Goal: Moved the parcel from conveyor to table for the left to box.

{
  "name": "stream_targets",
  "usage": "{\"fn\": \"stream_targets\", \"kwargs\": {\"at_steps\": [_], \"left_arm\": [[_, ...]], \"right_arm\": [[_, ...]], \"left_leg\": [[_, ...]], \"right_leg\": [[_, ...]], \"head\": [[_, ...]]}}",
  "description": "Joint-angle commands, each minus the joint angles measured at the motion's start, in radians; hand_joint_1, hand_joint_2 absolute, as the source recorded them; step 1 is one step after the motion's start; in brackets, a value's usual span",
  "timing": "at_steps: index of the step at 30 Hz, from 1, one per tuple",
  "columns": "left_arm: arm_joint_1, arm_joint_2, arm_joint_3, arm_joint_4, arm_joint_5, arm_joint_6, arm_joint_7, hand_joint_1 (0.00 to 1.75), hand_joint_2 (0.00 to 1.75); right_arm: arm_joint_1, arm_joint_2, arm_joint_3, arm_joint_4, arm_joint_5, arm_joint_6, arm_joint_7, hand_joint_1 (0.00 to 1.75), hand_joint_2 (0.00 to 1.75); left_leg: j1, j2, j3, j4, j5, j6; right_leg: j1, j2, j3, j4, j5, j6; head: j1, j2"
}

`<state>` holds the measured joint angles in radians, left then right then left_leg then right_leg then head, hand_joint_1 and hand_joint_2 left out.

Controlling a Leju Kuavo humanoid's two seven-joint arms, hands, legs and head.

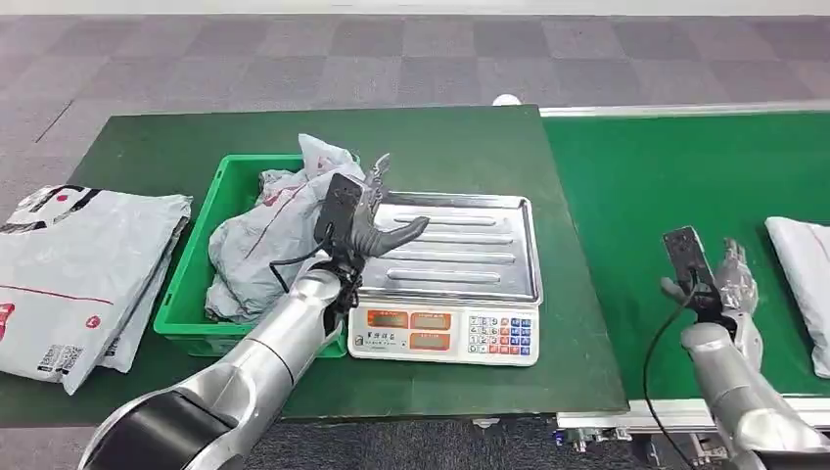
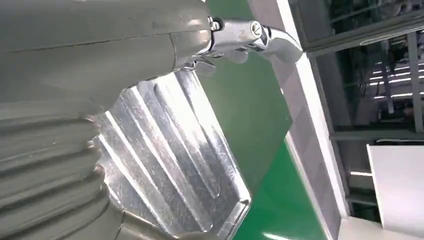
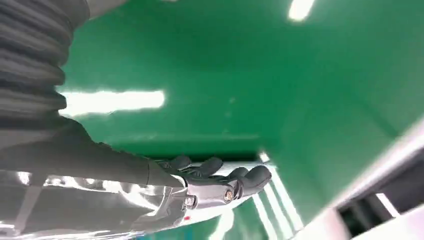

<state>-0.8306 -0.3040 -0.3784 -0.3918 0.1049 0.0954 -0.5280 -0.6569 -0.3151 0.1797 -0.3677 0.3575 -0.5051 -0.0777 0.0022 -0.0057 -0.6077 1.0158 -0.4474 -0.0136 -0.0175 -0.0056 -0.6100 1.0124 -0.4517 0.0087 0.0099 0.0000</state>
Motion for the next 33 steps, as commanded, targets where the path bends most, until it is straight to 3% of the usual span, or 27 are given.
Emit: {"fn": "stream_targets", "kwargs": {"at_steps": [1, 5, 17, 21, 23, 33], "left_arm": [[-0.018, 0.001, 0.044, 0.022, -0.009, -0.008, 0.003, 0.0, 1.75], [-0.012, 0.002, 0.051, 0.017, -0.017, -0.01, 0.001, 0.0, 1.75], [-0.002, 0.005, 0.054, 0.011, -0.032, -0.01, 0.008, 0.0, 1.75], [-0.001, 0.006, 0.059, 0.007, -0.035, -0.005, 0.011, 0.0, 1.75], [0.0, 0.008, 0.062, 0.006, -0.036, -0.009, 0.013, 0.0, 1.75], [0.012, 0.02, 0.082, -0.011, -0.031, -0.027, -0.009, 0.0, 1.75]], "right_arm": [[-0.028, -0.021, -0.055, 0.106, 0.067, -0.026, 0.073, 0.0, 1.75], [-0.025, -0.038, -0.03, 0.123, 0.159, -0.047, 0.168, 0.0, 1.75], [-0.031, -0.046, -0.001, 0.134, 0.253, -0.065, 0.245, 0.0, 1.75], [-0.03, -0.044, 0.03, 0.139, 0.309, -0.071, 0.294, 0.0, 1.75], [-0.037, -0.049, 0.061, 0.148, 0.359, -0.042, 0.35, 0.0, 1.75], [-0.052, -0.065, 0.049, 0.154, 0.379, 0.096, 0.41, 0.0, 1.75]], "left_leg": [[0.0, 0.0, 0.001, -0.001, 0.0, 0.0], [0.001, 0.0, 0.002, -0.001, 0.0, 0.0], [0.001, 0.002, 0.007, -0.003, -0.001, 0.0], [0.0, 0.002, 0.003, -0.001, -0.001, 0.0], [0.001, 0.003, 0.006, -0.002, -0.001, 0.0], [0.0, 0.002, 0.003, -0.001, -0.001, 0.0]], "right_leg": [[0.0, 0.0, 0.002, -0.001, 0.0, 0.0], [0.001, 0.001, 0.002, -0.001, 0.0, -0.001], [0.002, 0.002, 0.008, -0.005, 0.0, -0.001], [0.0, 0.002, 0.002, -0.001, 0.0, -0.001], [0.001, 0.003, 0.005, -0.003, 0.0, -0.001], [0.0, 0.002, 0.003, -0.001, 0.0, -0.001]], "head": [[0.0, 0.0], [0.0, 0.0], [0.0, 0.0], [0.0, 0.0], [0.0, 0.0], [0.0, 0.0]]}}
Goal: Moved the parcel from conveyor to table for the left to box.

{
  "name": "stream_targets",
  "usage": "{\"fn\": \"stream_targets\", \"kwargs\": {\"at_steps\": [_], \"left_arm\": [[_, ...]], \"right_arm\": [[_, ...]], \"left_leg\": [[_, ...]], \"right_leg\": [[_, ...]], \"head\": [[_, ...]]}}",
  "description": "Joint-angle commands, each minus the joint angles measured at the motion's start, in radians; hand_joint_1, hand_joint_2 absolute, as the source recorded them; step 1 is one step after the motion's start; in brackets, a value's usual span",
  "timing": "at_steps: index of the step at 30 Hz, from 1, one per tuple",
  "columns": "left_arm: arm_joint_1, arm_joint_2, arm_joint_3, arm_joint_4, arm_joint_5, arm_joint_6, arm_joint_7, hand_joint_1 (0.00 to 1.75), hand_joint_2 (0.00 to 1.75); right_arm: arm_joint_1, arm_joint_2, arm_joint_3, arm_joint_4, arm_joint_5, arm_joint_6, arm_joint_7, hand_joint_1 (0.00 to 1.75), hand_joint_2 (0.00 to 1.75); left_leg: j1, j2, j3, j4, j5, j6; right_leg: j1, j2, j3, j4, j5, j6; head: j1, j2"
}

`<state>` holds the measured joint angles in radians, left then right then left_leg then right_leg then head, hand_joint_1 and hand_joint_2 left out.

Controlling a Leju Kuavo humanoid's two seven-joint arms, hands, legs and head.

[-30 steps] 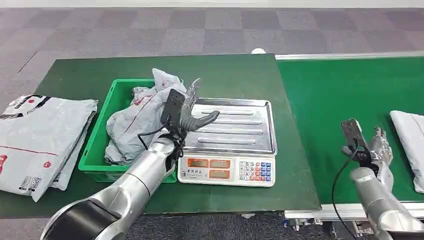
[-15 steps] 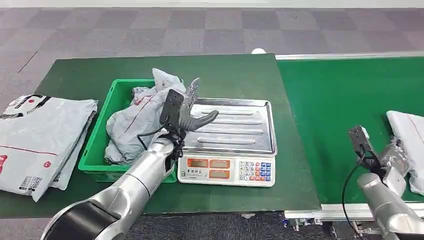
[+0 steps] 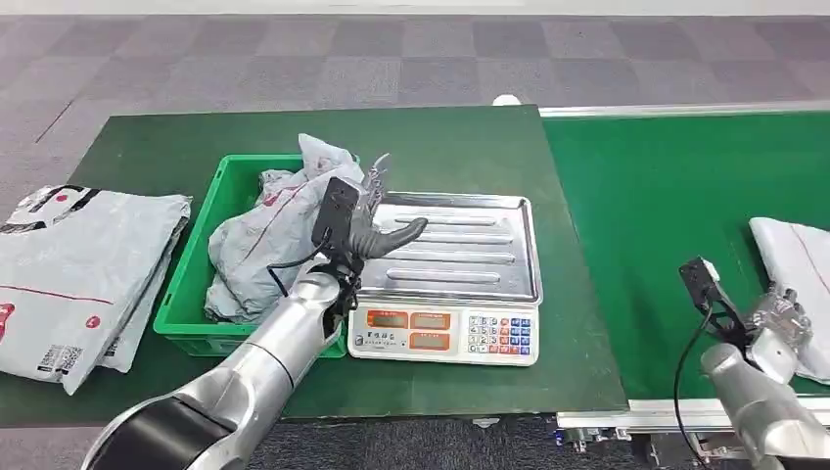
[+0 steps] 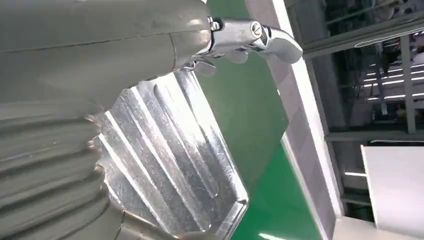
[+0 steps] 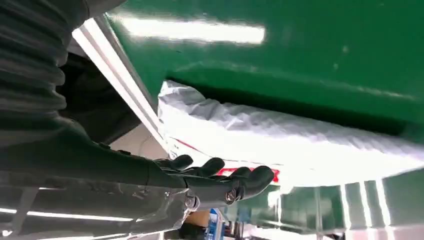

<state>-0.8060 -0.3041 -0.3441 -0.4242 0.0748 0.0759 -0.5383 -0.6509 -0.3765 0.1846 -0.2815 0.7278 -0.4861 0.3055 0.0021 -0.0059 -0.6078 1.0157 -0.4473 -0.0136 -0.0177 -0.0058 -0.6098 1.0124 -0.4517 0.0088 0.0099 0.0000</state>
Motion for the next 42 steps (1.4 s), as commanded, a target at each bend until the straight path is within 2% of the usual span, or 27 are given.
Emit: {"fn": "stream_targets", "kwargs": {"at_steps": [1, 17, 27, 42], "left_arm": [[-0.012, 0.02, 0.048, 0.021, -0.001, -0.008, 0.001, 0.0, 1.75], [-0.003, 0.018, 0.06, 0.015, -0.011, -0.017, -0.011, 0.0, 1.75], [-0.006, 0.009, 0.076, 0.022, -0.046, -0.026, 0.007, 0.0, 1.75], [-0.004, 0.012, 0.083, 0.02, -0.052, -0.028, 0.007, 0.0, 1.75]], "right_arm": [[-0.058, -0.003, 0.044, 0.068, 0.008, 0.077, 0.026, 0.0, 1.75], [-0.103, 0.026, 0.051, 0.074, 0.059, 0.138, 0.107, 0.0, 1.75], [-0.073, 0.02, 0.047, 0.066, 0.137, 0.082, 0.187, 0.0, 1.75], [-0.071, 0.018, 0.053, 0.064, 0.166, 0.077, 0.207, 0.0, 1.75]], "left_leg": [[0.0, 0.003, 0.004, -0.001, -0.001, 0.0], [0.0, 0.005, 0.005, -0.002, -0.001, 0.0], [0.0, 0.002, 0.003, -0.001, -0.001, 0.0], [0.001, 0.003, 0.003, -0.001, -0.001, 0.0]], "right_leg": [[0.0, 0.003, 0.003, -0.002, 0.0, -0.001], [0.0, 0.005, 0.004, -0.002, 0.001, -0.001], [0.0, 0.002, 0.003, -0.002, 0.0, -0.001], [0.001, 0.002, 0.003, -0.002, 0.001, -0.001]], "head": [[0.0, 0.0], [0.0, 0.0], [0.0, 0.0], [0.0, 0.0]]}}
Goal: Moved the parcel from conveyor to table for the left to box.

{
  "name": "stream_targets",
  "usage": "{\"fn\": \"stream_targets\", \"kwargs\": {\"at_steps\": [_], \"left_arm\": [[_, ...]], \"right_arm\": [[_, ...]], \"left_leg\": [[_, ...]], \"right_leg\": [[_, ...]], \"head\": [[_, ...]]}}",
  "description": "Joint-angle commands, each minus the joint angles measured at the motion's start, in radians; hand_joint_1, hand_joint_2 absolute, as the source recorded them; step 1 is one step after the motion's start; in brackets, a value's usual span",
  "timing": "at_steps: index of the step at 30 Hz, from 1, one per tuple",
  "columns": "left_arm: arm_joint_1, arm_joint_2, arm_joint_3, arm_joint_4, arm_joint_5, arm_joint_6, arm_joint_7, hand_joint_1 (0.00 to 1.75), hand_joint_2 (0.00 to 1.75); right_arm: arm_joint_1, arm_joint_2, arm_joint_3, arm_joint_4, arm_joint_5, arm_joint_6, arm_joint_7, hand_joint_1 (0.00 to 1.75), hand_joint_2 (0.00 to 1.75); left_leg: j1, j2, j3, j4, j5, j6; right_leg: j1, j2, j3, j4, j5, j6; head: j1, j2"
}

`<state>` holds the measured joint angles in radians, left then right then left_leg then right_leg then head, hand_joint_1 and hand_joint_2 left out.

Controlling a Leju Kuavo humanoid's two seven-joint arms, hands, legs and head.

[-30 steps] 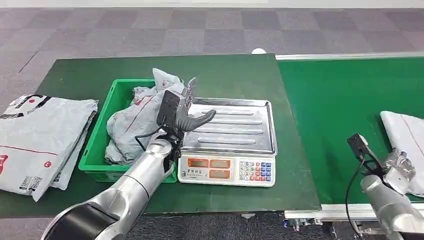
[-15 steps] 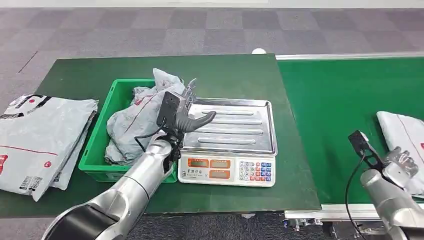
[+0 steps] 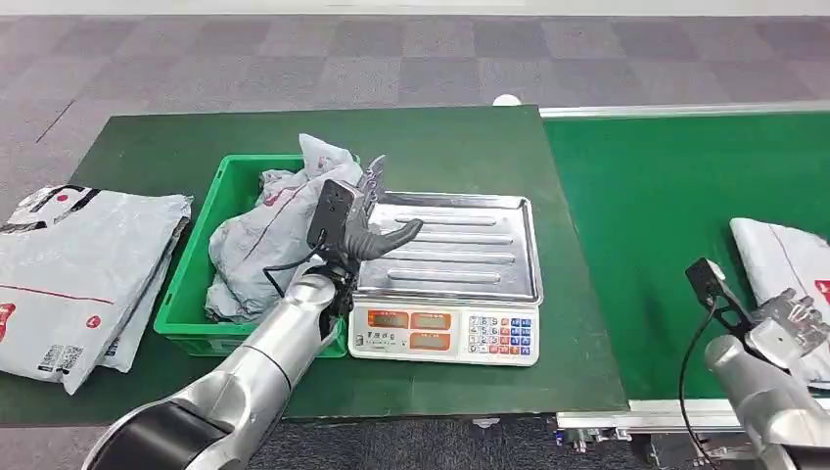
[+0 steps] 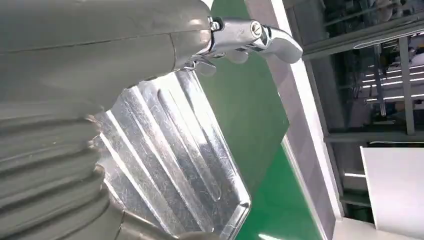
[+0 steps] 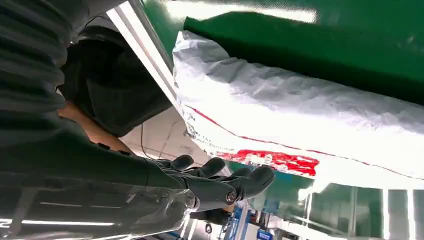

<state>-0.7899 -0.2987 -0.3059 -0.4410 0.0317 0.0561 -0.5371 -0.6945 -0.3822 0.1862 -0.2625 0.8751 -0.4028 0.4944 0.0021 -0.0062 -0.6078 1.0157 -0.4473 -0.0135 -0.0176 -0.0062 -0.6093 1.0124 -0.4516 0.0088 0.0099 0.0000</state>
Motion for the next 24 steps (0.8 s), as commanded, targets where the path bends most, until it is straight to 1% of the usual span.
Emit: {"fn": "stream_targets", "kwargs": {"at_steps": [1, 2, 3, 5, 6, 9, 11, 12, 15, 19, 20, 21, 22, 23, 24], "left_arm": [[-0.018, 0.008, 0.051, 0.035, -0.012, -0.01, 0.006, 0.0, 1.75], [-0.016, 0.011, 0.057, 0.033, -0.015, -0.011, 0.005, 0.0, 1.75], [-0.014, 0.013, 0.061, 0.032, -0.016, -0.013, 0.004, 0.0, 1.75], [-0.007, 0.015, 0.068, 0.029, -0.02, -0.013, 0.001, 0.0, 1.75], [-0.004, 0.017, 0.072, 0.028, -0.022, -0.011, -0.001, 0.0, 1.75], [0.001, 0.021, 0.083, 0.027, -0.022, -0.005, -0.008, 0.0, 1.75], [0.005, 0.025, 0.09, 0.028, -0.021, 0.001, -0.012, 0.0, 1.75], [0.007, 0.025, 0.093, 0.029, -0.022, 0.002, -0.015, 0.0, 1.75], [0.007, 0.024, 0.1, 0.036, -0.023, -0.004, -0.019, 0.0, 1.75], [0.012, 0.022, 0.103, 0.041, -0.029, 0.005, -0.027, 0.0, 1.75], [0.012, 0.022, 0.104, 0.042, -0.028, 0.005, -0.028, 0.0, 1.75], [0.014, 0.023, 0.106, 0.042, -0.027, 0.008, -0.029, 0.0, 1.75], [0.015, 0.025, 0.109, 0.044, -0.026, 0.008, -0.031, 0.0, 1.75], [0.015, 0.026, 0.11, 0.044, -0.026, 0.009, -0.033, 0.0, 1.75], [0.015, 0.026, 0.11, 0.044, -0.026, 0.009, -0.033, 0.0, 1.75]], "right_arm": [[-0.028, 0.021, 0.061, 0.044, 0.046, -0.003, 0.036, 0.0, 1.75], [-0.029, 0.016, 0.079, 0.044, 0.082, -0.002, 0.055, 0.0, 1.75], [-0.031, 0.015, 0.086, 0.043, 0.099, 0.002, 0.063, 0.0, 1.75], [-0.045, 0.004, 0.095, 0.045, 0.125, 0.03, 0.064, 0.0, 1.75], [-0.05, 0.001, 0.091, 0.044, 0.13, 0.036, 0.055, 0.0, 1.75], [-0.079, -0.004, 0.086, 0.051, 0.138, 0.077, 0.035, 0.0, 1.75], [-0.092, -0.002, 0.07, 0.052, 0.128, 0.096, 0.019, 0.0, 1.75], [-0.094, 0.0, 0.054, 0.052, 0.115, 0.103, 0.009, 0.0, 1.75], [-0.09, 0.008, -0.034, 0.054, 0.033, 0.15, -0.049, 0.0, 1.75], [-0.088, 0.007, -0.034, 0.055, 0.047, 0.157, -0.058, 0.0, 1.75], [-0.087, 0.006, -0.034, 0.055, 0.049, 0.157, -0.059, 0.0, 1.75], [-0.086, 0.006, -0.035, 0.056, 0.05, 0.159, -0.061, 0.0, 1.75], [-0.084, 0.005, -0.036, 0.055, 0.053, 0.16, -0.061, 0.0, 1.75], [-0.081, 0.005, -0.037, 0.055, 0.053, 0.16, -0.062, 0.0, 1.75], [-0.081, 0.005, -0.037, 0.055, 0.053, 0.16, -0.062, 0.0, 1.75]], "left_leg": [[0.001, 0.004, 0.005, -0.002, -0.001, 0.0], [0.001, 0.003, 0.003, -0.001, -0.001, 0.0], [0.001, 0.003, 0.005, -0.002, -0.001, 0.0], [0.0, 0.003, 0.004, -0.002, -0.001, 0.0], [0.001, 0.004, 0.006, -0.002, -0.001, 0.0], [0.0, 0.004, 0.003, -0.001, -0.001, 0.0], [0.0, 0.005, 0.005, -0.001, -0.001, 0.0], [-0.001, 0.004, 0.002, -0.001, -0.001, 0.0], [0.0, 0.004, 0.004, -0.001, -0.001, 0.0], [0.0, 0.002, 0.002, -0.001, 0.0, 0.0], [0.0, 0.004, 0.005, -0.002, -0.001, 0.0], [0.0, 0.003, 0.004, -0.002, -0.001, 0.0], [0.001, 0.004, 0.006, -0.003, -0.001, 0.0], [0.0, 0.003, 0.003, -0.001, -0.001, 0.0], [0.0, 0.003, 0.003, -0.001, -0.001, 0.0]], "right_leg": [[0.001, 0.004, 0.005, -0.003, 0.001, -0.001], [0.001, 0.003, 0.003, -0.002, 0.0, -0.001], [0.001, 0.003, 0.004, -0.002, 0.0, -0.001], [0.001, 0.003, 0.003, -0.002, 0.0, -0.001], [0.001, 0.004, 0.005, -0.003, 0.0, -0.001], [0.0, 0.003, 0.002, -0.001, 0.0, -0.001], [0.0, 0.005, 0.003, -0.002, 0.001, -0.001], [-0.001, 0.004, 0.001, -0.001, 0.0, -0.001], [0.0, 0.004, 0.003, -0.002, 0.001, -0.001], [0.0, 0.002, 0.002, -0.001, 0.0, -0.001], [0.0, 0.004, 0.004, -0.003, 0.0, -0.001], [0.0, 0.003, 0.003, -0.002, 0.0, -0.001], [0.001, 0.004, 0.006, -0.004, 0.001, -0.001], [0.0, 0.002, 0.002, -0.002, 0.0, -0.001], [0.0, 0.003, 0.003, -0.002, 0.0, -0.001]], "head": [[0.0, 0.0], [0.0, 0.0], [0.0, 0.0], [0.0, 0.0], [0.0, 0.0], [0.0, 0.0], [0.0, 0.0], [0.0, 0.0], [0.0, 0.0], [0.0, 0.0], [0.0, 0.0], [0.0, 0.0], [0.0, 0.0], [0.0, 0.0], [0.0, 0.0]]}}
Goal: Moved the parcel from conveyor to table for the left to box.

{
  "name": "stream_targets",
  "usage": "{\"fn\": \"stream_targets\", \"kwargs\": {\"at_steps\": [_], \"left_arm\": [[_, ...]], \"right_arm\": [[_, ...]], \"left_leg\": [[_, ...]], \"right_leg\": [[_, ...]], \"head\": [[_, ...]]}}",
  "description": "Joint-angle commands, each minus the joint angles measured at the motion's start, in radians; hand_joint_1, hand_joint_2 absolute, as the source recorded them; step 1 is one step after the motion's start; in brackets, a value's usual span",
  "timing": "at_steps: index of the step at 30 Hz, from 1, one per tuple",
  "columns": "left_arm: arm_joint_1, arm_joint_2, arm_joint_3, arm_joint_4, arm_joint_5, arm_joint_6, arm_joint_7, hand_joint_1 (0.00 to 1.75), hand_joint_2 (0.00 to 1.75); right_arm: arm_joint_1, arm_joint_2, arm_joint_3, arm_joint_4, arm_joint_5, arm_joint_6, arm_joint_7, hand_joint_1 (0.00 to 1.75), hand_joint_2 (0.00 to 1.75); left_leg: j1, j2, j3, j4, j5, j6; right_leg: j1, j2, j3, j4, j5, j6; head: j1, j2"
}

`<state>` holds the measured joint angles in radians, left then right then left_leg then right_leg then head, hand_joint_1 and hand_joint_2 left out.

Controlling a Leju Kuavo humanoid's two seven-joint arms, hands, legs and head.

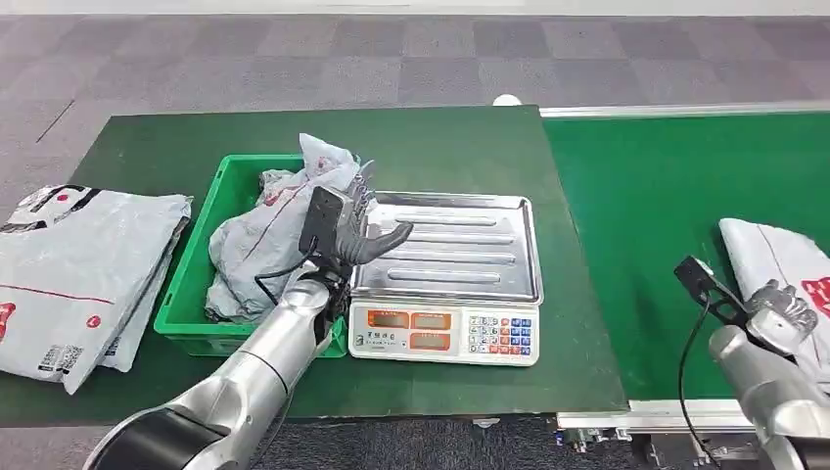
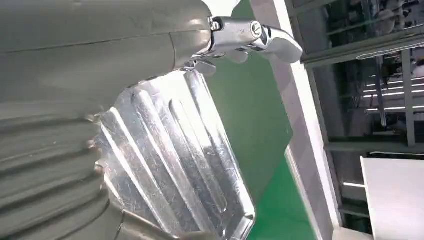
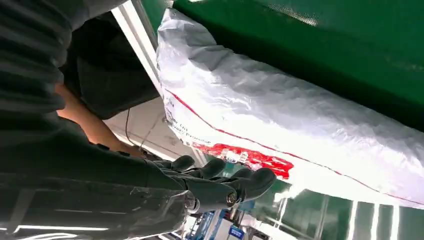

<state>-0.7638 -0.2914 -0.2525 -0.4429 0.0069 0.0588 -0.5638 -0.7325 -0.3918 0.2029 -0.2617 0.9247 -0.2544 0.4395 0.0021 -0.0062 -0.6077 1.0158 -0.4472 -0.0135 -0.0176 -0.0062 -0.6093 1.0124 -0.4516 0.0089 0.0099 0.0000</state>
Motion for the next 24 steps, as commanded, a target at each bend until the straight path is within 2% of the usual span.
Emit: {"fn": "stream_targets", "kwargs": {"at_steps": [1, 24], "left_arm": [[-0.011, 0.018, 0.057, 0.046, -0.001, 0.007, -0.006, 0.0, 1.75], [-0.004, 0.013, 0.054, 0.052, -0.006, 0.009, -0.012, 0.0, 1.75]], "right_arm": [[-0.043, 0.014, -0.053, 0.055, 0.004, 0.012, -0.007, 0.0, 1.75], [-0.003, 0.012, -0.069, 0.054, 0.001, 0.006, -0.011, 0.0, 1.75]], "left_leg": [[0.0, 0.003, 0.004, -0.002, -0.001, 0.0], [0.001, 0.002, 0.004, -0.001, -0.001, 0.0]], "right_leg": [[0.001, 0.003, 0.004, -0.002, 0.0, -0.001], [0.001, 0.001, 0.003, -0.002, 0.0, -0.001]], "head": [[0.0, 0.0], [0.0, 0.0]]}}
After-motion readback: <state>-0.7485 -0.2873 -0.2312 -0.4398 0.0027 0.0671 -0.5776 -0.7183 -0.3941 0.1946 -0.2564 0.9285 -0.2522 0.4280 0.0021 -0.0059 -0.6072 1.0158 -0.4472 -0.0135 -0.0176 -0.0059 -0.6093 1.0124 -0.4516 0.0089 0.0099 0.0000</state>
